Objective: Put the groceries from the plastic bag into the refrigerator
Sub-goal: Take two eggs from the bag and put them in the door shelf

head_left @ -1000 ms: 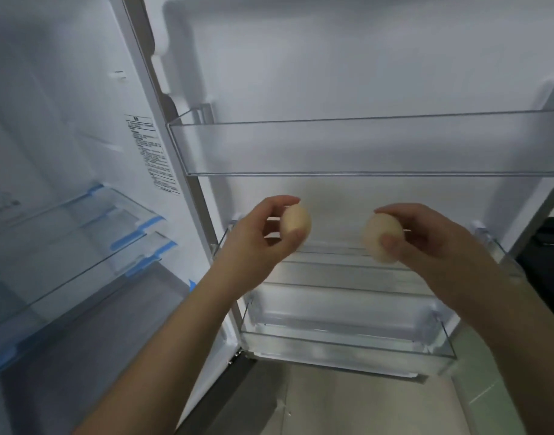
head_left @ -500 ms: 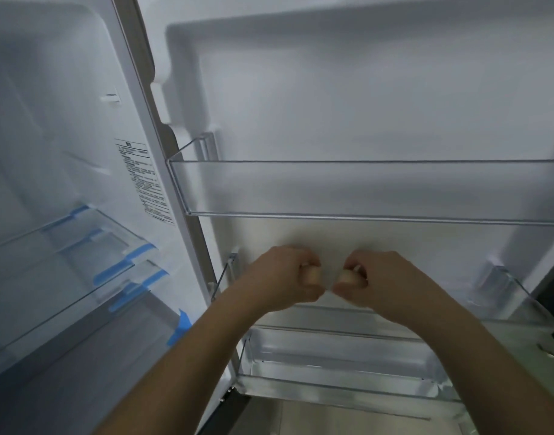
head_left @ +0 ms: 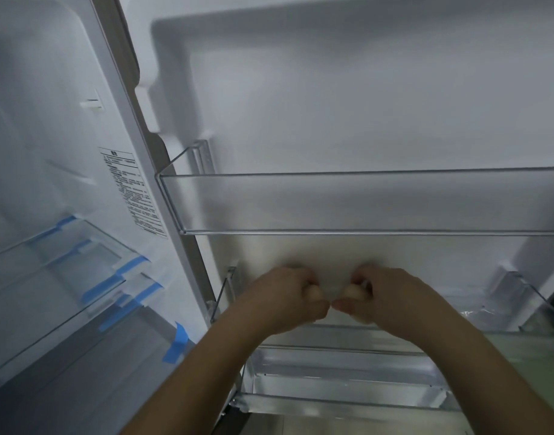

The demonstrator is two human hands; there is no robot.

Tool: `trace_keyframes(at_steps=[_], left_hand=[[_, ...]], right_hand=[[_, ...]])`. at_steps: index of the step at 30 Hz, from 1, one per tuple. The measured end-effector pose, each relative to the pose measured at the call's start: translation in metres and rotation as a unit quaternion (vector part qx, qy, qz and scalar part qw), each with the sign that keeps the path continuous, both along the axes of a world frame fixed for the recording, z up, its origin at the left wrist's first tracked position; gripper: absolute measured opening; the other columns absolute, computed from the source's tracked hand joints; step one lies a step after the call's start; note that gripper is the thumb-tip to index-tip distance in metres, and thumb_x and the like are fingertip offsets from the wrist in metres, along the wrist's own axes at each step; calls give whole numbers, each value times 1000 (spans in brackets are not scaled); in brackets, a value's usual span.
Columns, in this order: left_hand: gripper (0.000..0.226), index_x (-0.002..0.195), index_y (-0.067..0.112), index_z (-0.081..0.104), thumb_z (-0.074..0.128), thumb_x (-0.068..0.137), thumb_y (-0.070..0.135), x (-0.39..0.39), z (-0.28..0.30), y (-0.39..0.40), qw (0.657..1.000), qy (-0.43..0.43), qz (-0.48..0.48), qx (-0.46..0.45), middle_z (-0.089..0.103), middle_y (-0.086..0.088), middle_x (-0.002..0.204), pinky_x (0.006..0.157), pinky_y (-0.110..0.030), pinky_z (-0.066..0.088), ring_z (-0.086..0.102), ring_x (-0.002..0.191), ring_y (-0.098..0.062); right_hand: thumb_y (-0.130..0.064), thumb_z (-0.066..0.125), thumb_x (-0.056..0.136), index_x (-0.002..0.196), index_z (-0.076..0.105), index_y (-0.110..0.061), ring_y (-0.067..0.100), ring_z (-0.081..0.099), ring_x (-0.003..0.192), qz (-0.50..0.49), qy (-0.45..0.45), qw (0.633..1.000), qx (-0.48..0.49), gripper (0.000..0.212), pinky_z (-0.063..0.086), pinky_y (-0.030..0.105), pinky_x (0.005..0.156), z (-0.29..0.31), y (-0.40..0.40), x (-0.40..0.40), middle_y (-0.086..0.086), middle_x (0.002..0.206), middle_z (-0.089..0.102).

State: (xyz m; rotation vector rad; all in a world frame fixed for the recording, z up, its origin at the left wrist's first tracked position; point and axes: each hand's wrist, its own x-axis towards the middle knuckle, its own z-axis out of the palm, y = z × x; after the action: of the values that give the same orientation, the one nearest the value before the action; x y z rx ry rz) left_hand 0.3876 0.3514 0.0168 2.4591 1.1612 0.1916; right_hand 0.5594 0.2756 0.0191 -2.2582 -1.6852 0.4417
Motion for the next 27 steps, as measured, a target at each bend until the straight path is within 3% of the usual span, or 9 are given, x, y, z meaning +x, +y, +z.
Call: trace_keyframes(at_steps=[2, 6, 12, 17, 21, 27], left_hand=[[30, 105, 26, 65, 61, 84, 47, -1, -2, 0, 1000, -11, 0, -2, 61, 2, 106, 86, -38, 53, 59, 93, -19], [33, 114, 28, 63, 58, 88, 47, -3, -6, -1, 998, -48, 17, 28, 58, 3, 111, 88, -34, 50, 58, 95, -17], [29, 119, 25, 62, 54, 94, 38, -4, -4, -10, 984, -138, 43, 100, 57, 6, 112, 86, -29, 48, 57, 96, -13], [38, 109, 20, 66, 45, 90, 45, -3, -5, -17, 966, -166, 51, 192, 65, 4, 100, 75, -31, 51, 61, 88, -16], [33, 107, 14, 67, 50, 88, 35, -4, -11, -22, 938, -159, 39, 307, 70, -2, 95, 71, -35, 52, 64, 81, -22], [34, 104, 11, 69, 47, 91, 33, -5, -15, -25, 931, -134, 27, 339, 70, -6, 96, 73, -34, 49, 65, 82, -23]], right_hand=[[-71, 57, 75, 93, 58, -30, 14, 60, 79, -6, 2, 1000, 14, 44, 51, 33, 74, -2, -2, 1, -10, 83, 62], [-70, 48, 81, 109, 57, -32, 15, 60, 91, -27, -16, 998, 49, 47, 48, 33, 82, 0, -8, 1, -10, 101, 62], [-64, 42, 87, 112, 56, -35, 10, 58, 85, -21, -14, 996, 88, 41, 45, 29, 75, -2, -20, 1, -14, 100, 59], [-61, 36, 88, 107, 59, -35, 9, 59, 84, -20, -26, 988, 148, 40, 48, 29, 74, -8, -23, 0, -15, 96, 61], [-54, 33, 91, 98, 64, -32, 13, 61, 77, -7, -87, 973, 212, 38, 44, 27, 62, -14, -24, -5, -10, 87, 64], [-39, 38, 91, 86, 67, -26, 19, 59, 65, -23, -163, 943, 290, 32, 38, 28, 56, -23, -27, -8, -5, 76, 65]])
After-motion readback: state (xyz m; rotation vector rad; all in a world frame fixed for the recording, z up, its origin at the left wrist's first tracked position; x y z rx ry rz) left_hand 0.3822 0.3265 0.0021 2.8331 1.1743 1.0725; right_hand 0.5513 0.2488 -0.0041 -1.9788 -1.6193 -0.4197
